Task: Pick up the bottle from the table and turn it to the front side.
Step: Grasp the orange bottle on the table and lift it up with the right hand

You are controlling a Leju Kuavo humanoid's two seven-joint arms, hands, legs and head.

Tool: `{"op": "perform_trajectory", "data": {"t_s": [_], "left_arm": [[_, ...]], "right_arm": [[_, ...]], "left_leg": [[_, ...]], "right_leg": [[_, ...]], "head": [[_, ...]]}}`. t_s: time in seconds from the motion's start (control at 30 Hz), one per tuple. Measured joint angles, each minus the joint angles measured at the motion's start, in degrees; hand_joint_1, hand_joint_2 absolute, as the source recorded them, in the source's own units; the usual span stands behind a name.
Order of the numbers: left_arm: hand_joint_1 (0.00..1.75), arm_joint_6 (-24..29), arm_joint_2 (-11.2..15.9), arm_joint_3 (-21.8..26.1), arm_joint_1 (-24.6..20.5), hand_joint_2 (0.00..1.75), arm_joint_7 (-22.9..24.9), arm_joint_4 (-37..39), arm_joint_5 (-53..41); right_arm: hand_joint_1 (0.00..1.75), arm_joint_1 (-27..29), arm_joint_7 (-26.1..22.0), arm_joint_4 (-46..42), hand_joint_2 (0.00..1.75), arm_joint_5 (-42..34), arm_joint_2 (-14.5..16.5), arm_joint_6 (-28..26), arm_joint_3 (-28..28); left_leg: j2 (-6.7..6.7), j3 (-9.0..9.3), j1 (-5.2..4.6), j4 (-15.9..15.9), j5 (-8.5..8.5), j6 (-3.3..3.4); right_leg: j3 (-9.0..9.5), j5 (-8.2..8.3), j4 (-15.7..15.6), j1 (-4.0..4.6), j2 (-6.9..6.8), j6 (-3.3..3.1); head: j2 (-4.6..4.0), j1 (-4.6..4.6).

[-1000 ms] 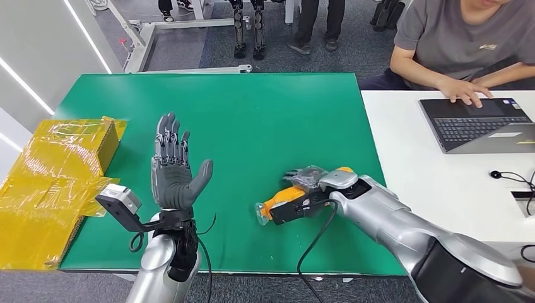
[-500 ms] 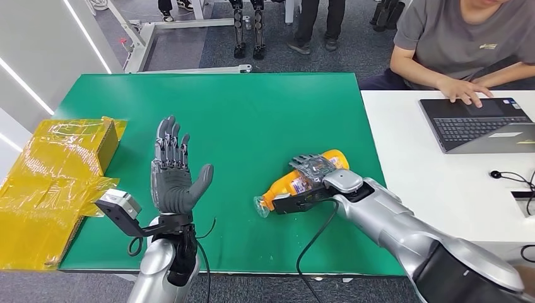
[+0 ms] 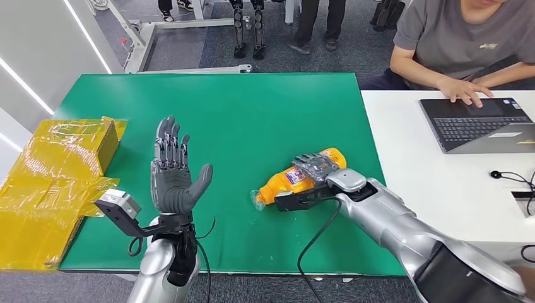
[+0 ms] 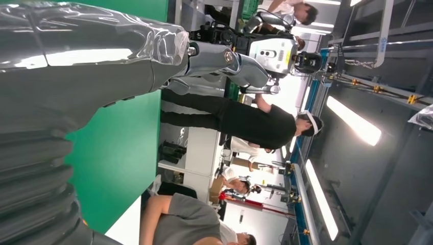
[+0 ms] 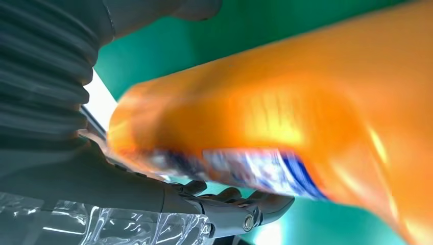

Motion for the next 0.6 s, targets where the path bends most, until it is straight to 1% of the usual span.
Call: {"op": "perform_trajectory", "data": {"t_s": [0.27,0.37,0.4,0.5,0.53,0.6], "left_arm": [[0.0,0.4,0.0,0.0,0.0,1.75,0.0,0.0,0.8],[0.0,0.4,0.0,-0.1,-0.1,1.75,0.0,0.0,1.2],[0.0,0.5,0.0,-0.1,-0.1,1.75,0.0,0.0,1.3],[0.0,0.7,0.0,-0.1,-0.1,1.75,0.0,0.0,1.5],[0.0,0.8,0.0,-0.1,-0.1,1.75,0.0,0.0,1.6],[0.0,1.0,0.0,-0.1,-0.1,1.75,0.0,0.0,1.6]], "right_arm": [[0.0,0.9,-0.8,0.8,1.75,-0.4,-0.3,2.4,-2.3],[1.0,0.8,-1.5,1.1,1.75,-0.8,-0.4,3.9,-2.9],[1.4,0.8,-1.9,1.2,1.75,-0.9,-0.4,4.3,-3.2],[1.7,0.8,-2.7,1.4,1.75,-1.0,-0.5,4.9,-3.7],[1.74,0.8,-2.9,1.4,1.75,-1.0,-0.6,4.9,-3.8],[1.75,0.8,-3.4,1.5,1.75,-1.0,-0.6,4.8,-4.1]], "left_leg": [[0.02,0.02,0.0,0.0,0.0,0.0],[0.02,0.03,0.0,0.0,0.0,0.0],[0.02,0.03,0.0,0.0,0.0,0.0],[0.02,0.03,0.0,0.0,0.0,0.0],[0.02,0.03,0.0,0.0,0.0,0.0],[0.03,0.03,0.0,0.0,0.0,0.0]], "right_leg": [[0.0,0.0,0.0,0.0,0.02,0.0],[0.01,0.0,0.0,0.0,0.02,0.0],[0.01,0.0,0.0,0.0,0.02,0.0],[0.01,0.01,0.0,0.0,0.03,0.0],[0.01,0.01,0.0,0.0,0.03,0.0],[0.01,0.01,0.0,0.0,0.03,0.0]], "head": [[0.0,0.0],[0.0,0.0],[0.0,0.0],[0.0,0.0],[0.0,0.0],[0.0,0.0]]}}
